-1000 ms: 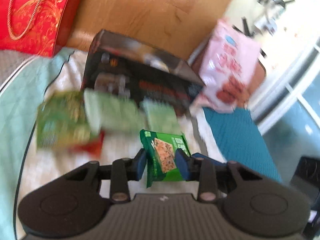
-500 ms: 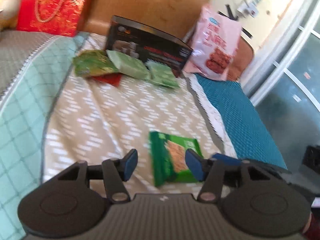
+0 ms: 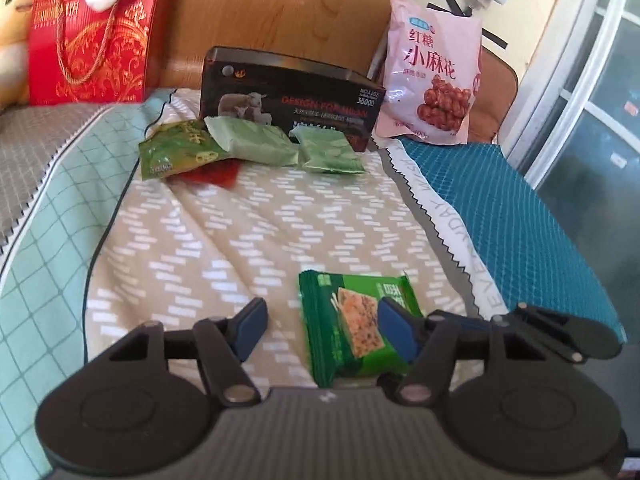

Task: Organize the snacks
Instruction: 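Lift the green biscuit pack with the left gripper, then carry the biscuit pack over the black box and open the left gripper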

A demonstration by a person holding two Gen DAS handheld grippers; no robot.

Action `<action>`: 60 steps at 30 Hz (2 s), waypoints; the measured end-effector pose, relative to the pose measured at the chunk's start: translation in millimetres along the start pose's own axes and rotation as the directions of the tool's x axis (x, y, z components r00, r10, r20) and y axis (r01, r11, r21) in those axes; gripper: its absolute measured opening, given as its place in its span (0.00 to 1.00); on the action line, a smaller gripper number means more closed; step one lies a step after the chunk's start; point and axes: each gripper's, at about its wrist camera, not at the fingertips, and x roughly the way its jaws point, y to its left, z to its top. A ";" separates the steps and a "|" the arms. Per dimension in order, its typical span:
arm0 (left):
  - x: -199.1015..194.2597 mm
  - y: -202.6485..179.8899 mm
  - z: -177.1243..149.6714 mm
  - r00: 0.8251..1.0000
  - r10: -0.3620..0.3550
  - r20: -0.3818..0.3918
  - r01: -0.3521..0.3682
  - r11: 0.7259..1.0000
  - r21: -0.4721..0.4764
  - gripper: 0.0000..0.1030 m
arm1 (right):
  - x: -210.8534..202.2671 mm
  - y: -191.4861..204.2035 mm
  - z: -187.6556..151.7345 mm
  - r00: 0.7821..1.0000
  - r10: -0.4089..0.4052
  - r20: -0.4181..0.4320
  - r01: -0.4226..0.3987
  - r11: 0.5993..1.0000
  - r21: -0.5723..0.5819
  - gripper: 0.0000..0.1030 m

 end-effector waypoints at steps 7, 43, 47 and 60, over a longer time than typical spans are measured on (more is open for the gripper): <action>-1.9 -3.3 -1.8 1.000 0.014 -0.001 -0.014 1.000 0.001 0.58 | -2.2 1.9 0.3 1.000 0.009 0.012 -0.010 1.000 0.019 0.44; -7.2 -0.7 6.1 0.995 -0.094 0.018 0.094 0.996 0.005 0.34 | -1.8 0.8 13.1 0.998 0.015 0.068 -0.016 1.000 0.009 0.30; -10.0 5.4 36.7 0.989 -0.125 0.074 0.126 0.992 -0.011 0.34 | 3.1 -5.3 38.1 0.990 -0.005 0.142 0.009 0.999 -0.031 0.30; 58.2 49.6 200.5 0.967 0.015 0.253 0.008 0.996 -0.088 0.41 | 127.7 -77.0 177.8 0.977 -0.046 0.208 0.024 0.994 0.108 0.40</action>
